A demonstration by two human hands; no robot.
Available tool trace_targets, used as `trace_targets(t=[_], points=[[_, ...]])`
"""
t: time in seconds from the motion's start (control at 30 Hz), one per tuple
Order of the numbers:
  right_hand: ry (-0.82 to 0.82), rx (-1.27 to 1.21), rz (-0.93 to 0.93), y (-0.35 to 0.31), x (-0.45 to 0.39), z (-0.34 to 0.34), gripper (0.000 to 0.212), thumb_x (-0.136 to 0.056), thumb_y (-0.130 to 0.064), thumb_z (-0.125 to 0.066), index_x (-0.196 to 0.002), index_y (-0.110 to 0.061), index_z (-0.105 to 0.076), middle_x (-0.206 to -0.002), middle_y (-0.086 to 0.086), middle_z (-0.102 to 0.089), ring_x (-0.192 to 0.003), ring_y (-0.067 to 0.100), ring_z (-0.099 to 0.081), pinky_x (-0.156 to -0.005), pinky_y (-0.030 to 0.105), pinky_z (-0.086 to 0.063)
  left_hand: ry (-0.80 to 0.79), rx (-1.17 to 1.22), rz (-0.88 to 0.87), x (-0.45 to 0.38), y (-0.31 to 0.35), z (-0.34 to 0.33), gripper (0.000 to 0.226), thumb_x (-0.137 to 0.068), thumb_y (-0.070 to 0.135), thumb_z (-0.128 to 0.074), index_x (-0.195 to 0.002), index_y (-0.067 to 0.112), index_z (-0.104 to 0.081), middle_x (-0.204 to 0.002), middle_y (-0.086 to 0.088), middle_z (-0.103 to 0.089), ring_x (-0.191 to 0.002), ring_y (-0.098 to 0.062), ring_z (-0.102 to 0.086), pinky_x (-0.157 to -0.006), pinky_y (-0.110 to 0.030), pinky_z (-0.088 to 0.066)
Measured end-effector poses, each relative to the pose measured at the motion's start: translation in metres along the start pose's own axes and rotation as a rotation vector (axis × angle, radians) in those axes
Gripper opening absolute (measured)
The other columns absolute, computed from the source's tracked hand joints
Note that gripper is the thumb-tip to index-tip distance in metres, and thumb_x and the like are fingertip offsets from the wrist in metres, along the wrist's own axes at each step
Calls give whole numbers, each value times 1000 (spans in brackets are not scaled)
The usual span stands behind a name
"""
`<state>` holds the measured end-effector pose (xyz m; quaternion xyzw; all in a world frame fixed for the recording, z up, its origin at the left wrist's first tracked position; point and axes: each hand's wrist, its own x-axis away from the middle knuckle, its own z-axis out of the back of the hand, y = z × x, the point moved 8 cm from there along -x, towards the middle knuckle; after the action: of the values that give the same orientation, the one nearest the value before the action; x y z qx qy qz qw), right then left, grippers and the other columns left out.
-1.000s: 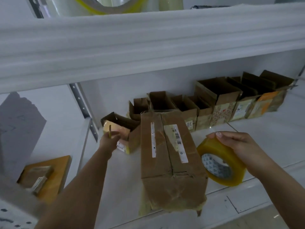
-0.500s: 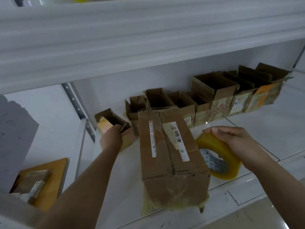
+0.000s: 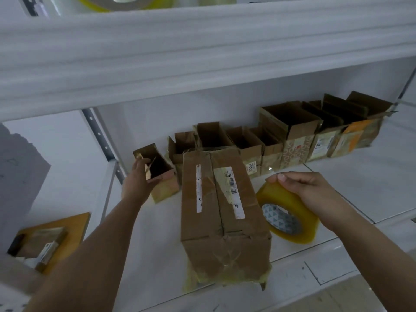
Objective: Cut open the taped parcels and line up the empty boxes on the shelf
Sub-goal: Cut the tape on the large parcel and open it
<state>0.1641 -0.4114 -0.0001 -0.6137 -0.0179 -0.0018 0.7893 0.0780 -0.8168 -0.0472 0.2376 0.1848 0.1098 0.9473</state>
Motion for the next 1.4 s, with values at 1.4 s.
trace_targets(t=[1.4], points=[[-553,-145,98,-9,91,62,73,-55,-70,-80,-106,-19,-74,-100,12,-75,-90,24,-73,-69,26,-57,-96,87,-446,210,281,77,16,-97,34,-56,-87,24,-51,-69,11,-60,-57,0,-53,-52,-14,-38]])
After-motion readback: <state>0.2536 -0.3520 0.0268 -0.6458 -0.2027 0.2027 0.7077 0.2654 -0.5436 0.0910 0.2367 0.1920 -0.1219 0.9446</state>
